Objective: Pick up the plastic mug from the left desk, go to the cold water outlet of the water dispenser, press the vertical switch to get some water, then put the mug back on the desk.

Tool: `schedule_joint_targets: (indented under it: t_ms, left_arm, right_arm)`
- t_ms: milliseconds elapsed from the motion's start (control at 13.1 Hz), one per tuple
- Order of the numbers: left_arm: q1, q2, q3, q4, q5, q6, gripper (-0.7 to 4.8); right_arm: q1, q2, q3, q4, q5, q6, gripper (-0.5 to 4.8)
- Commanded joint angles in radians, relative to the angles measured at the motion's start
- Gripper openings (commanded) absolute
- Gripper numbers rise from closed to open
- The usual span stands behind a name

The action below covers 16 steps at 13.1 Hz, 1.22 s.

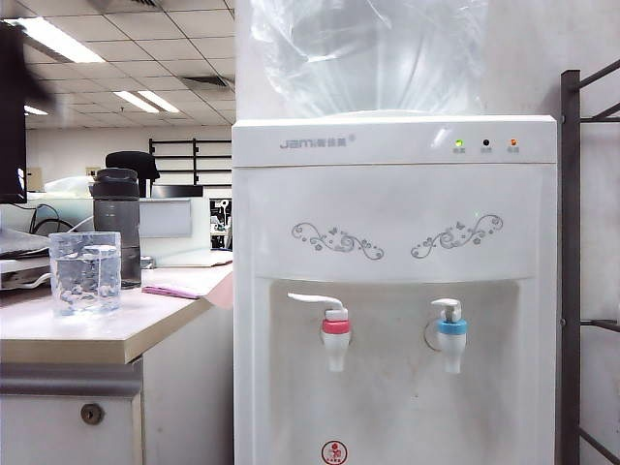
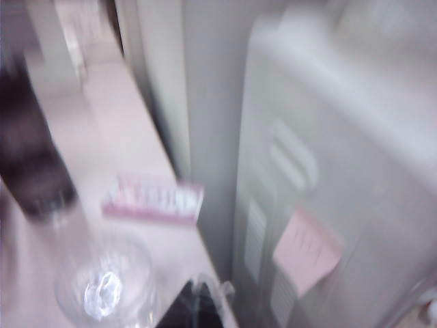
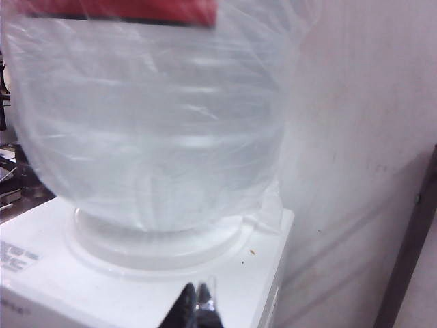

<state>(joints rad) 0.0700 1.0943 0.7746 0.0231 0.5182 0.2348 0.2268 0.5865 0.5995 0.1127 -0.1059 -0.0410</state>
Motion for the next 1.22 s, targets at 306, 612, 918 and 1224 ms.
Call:
schedule_joint_targets:
  t_ms: [306,612,918,1224]
  left_arm:
    - [-0.063,-0.793,-0.396,-0.083,-0.324,-0.168,-0.05]
    - [-0.063,-0.945,-0.596,-0.104,-0.403,-0.174,-0.05]
    - [-0.053,-1.054,-0.698,-0.029,-0.381,-0.183,-0.05]
    - [-0.055,-1.092,-0.767,0.003,-0.439,-0.183,-0.05]
  right_arm:
    - [-0.001,-0.515,-0.28,-0.329,0.134,0.019,-0.01]
    - [-0.001,-0.583,-0.291,-0.485,0.13,0.041,-0.01]
    - [-0.001,-0.583,-0.291,-0.485,0.13,0.041,-0.01]
    - [-0.001,-0.583,-0.291,-0.485,0.13,0.041,-0.01]
